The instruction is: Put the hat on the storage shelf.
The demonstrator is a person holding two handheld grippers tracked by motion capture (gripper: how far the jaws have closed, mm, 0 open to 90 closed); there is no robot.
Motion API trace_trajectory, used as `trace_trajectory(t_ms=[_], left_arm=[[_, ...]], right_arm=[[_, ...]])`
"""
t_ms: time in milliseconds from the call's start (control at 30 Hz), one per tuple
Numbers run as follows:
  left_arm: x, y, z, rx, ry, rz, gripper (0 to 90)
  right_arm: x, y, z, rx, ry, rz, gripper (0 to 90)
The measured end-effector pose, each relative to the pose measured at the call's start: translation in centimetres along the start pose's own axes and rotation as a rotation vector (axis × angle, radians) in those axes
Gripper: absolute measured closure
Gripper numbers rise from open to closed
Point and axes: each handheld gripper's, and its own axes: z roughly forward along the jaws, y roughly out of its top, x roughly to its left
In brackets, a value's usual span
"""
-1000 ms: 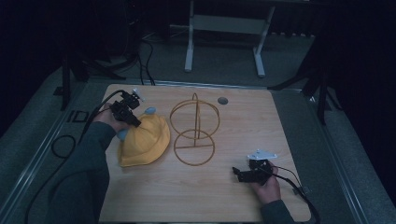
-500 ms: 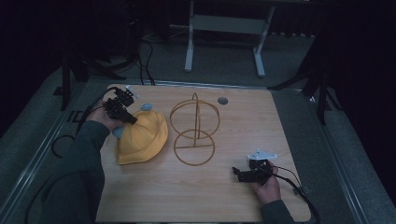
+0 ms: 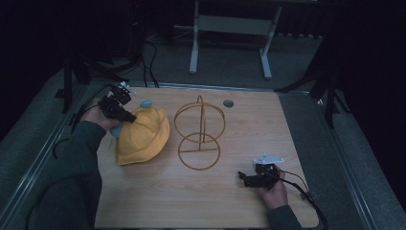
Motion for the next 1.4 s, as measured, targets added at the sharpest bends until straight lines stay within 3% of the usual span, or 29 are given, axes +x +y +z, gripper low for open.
trace_trajectory(t_ms=[300,667,1267,1400], left_arm=[[0.5,0.0,-1.9,-0.045,0.009,-0.007,83.5],[0.6,0.2,-3.1,-0.055,0.019,0.009,83.5],[0.7,0.2,-5.3,-0.125,0.016,0.014,83.6],[0.8,0.2,-5.8,-0.147,-0.001,0.021,83.6]], right_arm=[[0.0,0.0,0.0,0.0,0.0,0.002,11.7],[0.0,0.0,0.0,0.0,0.0,0.002,11.7],[0.0,0.0,0.0,0.0,0.0,0.003,11.7],[0.0,0.0,0.0,0.0,0.0,0.004,11.7]])
